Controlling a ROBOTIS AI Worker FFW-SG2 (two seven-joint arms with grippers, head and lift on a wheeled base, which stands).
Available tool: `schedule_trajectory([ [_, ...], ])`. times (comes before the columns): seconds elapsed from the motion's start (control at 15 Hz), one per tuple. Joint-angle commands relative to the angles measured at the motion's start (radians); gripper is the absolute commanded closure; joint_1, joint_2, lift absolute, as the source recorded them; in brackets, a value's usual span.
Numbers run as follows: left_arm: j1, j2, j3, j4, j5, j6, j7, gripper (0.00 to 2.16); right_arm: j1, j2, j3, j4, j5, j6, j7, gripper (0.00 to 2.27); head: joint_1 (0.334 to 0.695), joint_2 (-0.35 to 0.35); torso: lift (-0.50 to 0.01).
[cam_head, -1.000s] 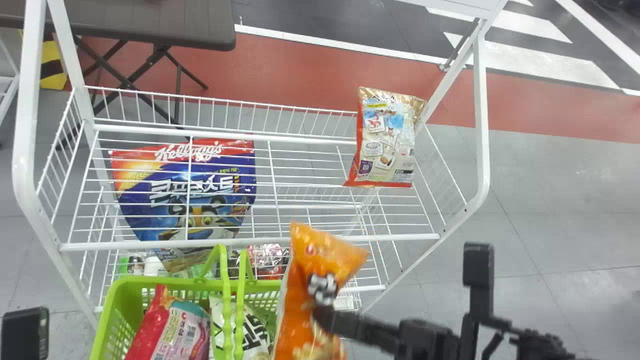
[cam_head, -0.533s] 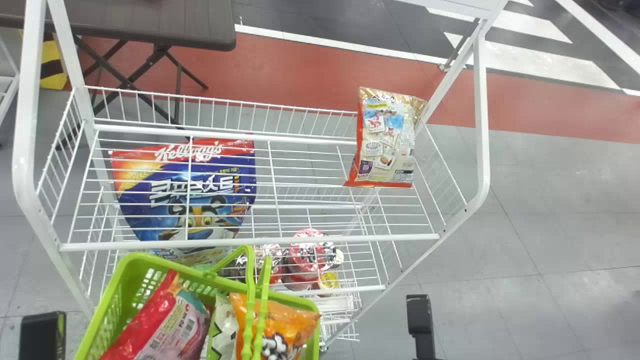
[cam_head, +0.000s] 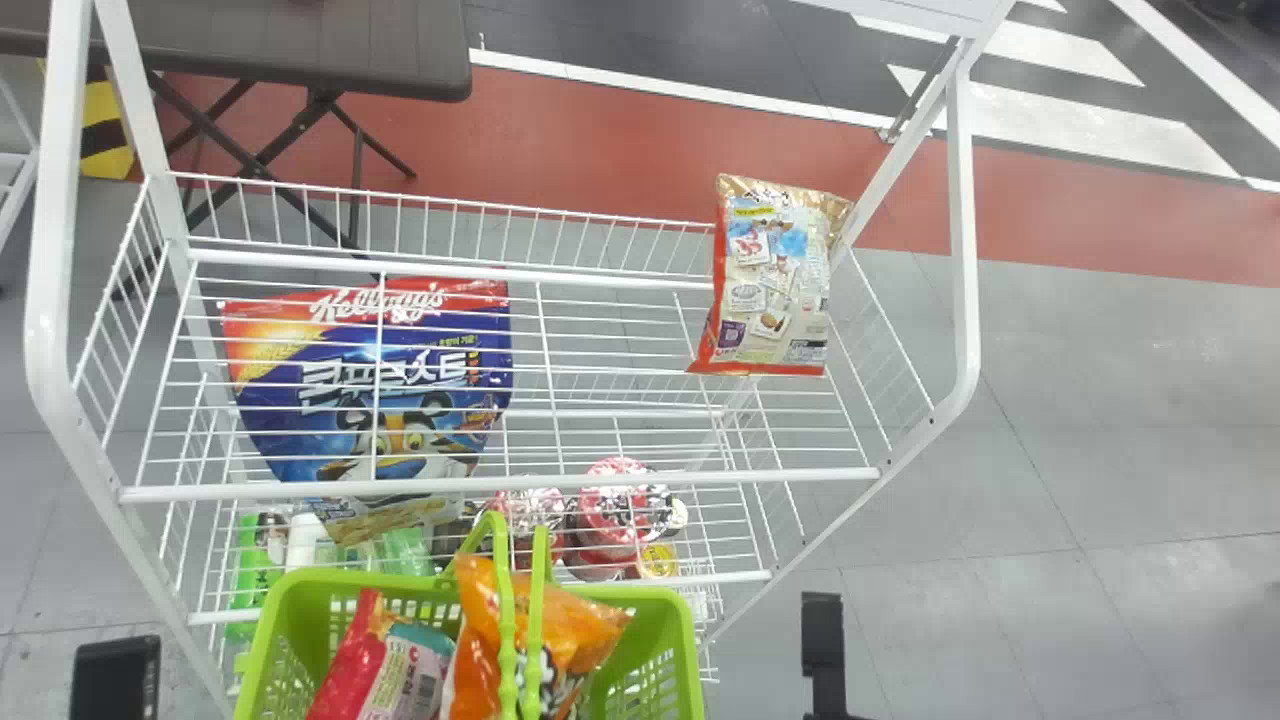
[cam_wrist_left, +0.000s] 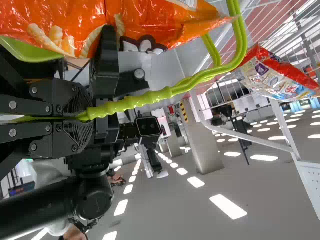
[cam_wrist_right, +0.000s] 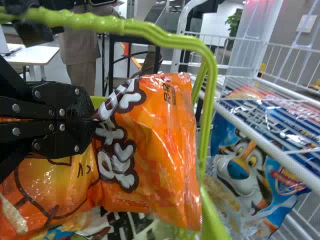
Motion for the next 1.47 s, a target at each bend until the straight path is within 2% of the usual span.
schedule_trajectory([
  [0.0, 0.000, 0.001, 0.008, 0.000, 0.000, -0.002, -0.003, 1.10, 0.019, 0.004, -0.004, 0.001, 0.085, 0.009, -0.003, 2.24, 0.695, -0.350, 0.000],
  [0.07, 0.000, 0.001, 0.009, 0.000, 0.001, -0.002, -0.004, 1.10, 0.019, 0.004, -0.011, 0.005, 0.108, 0.012, -0.026, 2.23, 0.695, -0.350, 0.000],
  [0.13, 0.000, 0.001, 0.009, 0.000, 0.003, -0.002, -0.006, 1.10, 0.014, 0.004, -0.022, 0.019, 0.106, 0.033, -0.057, 2.12, 0.695, -0.350, 0.000],
  [0.2, -0.001, 0.001, 0.003, 0.000, 0.001, -0.002, -0.004, 1.10, 0.005, 0.004, -0.042, 0.025, 0.108, 0.055, -0.060, 1.51, 0.695, -0.350, 0.000],
  [0.27, -0.003, 0.001, 0.000, 0.000, 0.001, -0.002, 0.000, 1.10, 0.005, 0.004, -0.048, 0.021, 0.101, 0.055, -0.058, 0.27, 0.695, -0.350, 0.000],
  [0.33, -0.004, 0.001, -0.001, -0.002, 0.001, -0.002, 0.003, 1.10, 0.005, 0.004, -0.054, 0.001, 0.100, 0.052, -0.060, 0.00, 0.695, -0.350, 0.000],
  [0.8, -0.001, 0.004, 0.008, -0.018, 0.000, 0.001, 0.012, 1.10, -0.016, 0.004, -0.113, -0.153, 0.066, 0.076, -0.067, 0.06, 0.695, -0.350, 0.000],
  [0.87, -0.001, 0.004, 0.008, -0.018, 0.000, 0.001, 0.017, 1.10, -0.028, 0.004, -0.123, -0.159, 0.068, 0.021, -0.066, 0.06, 0.695, -0.350, 0.000],
  [0.93, -0.004, 0.003, 0.006, -0.017, 0.000, 0.001, 0.017, 1.10, -0.050, 0.004, -0.128, -0.153, 0.080, -0.132, -0.066, 0.06, 0.695, -0.350, 0.000],
  [1.0, -0.007, 0.003, 0.003, -0.015, 0.000, 0.001, 0.019, 1.10, -0.070, 0.004, -0.114, -0.133, 0.123, -0.307, -0.069, 0.06, 0.695, -0.350, 0.000],
  [1.13, -0.017, 0.001, -0.003, -0.006, -0.003, 0.001, 0.026, 1.10, -0.173, 0.004, -0.065, -0.033, 0.275, -0.672, -0.081, 0.09, 0.695, -0.350, 0.000],
  [1.2, -0.023, 0.003, -0.003, 0.003, -0.002, 0.001, 0.026, 1.10, -0.216, 0.004, -0.037, 0.005, 0.350, -0.798, -0.133, 0.09, 0.695, -0.350, 0.000],
  [1.27, -0.026, 0.003, -0.001, 0.009, 0.000, 0.001, 0.026, 1.10, -0.285, 0.004, -0.013, 0.053, 0.447, -0.847, -0.179, 0.09, 0.695, -0.350, 0.000],
  [1.4, -0.029, 0.006, -0.001, 0.014, 0.003, 0.001, 0.023, 1.10, -0.444, 0.004, 0.001, 0.168, 0.582, -0.847, -0.222, 0.09, 0.695, -0.350, 0.000],
])
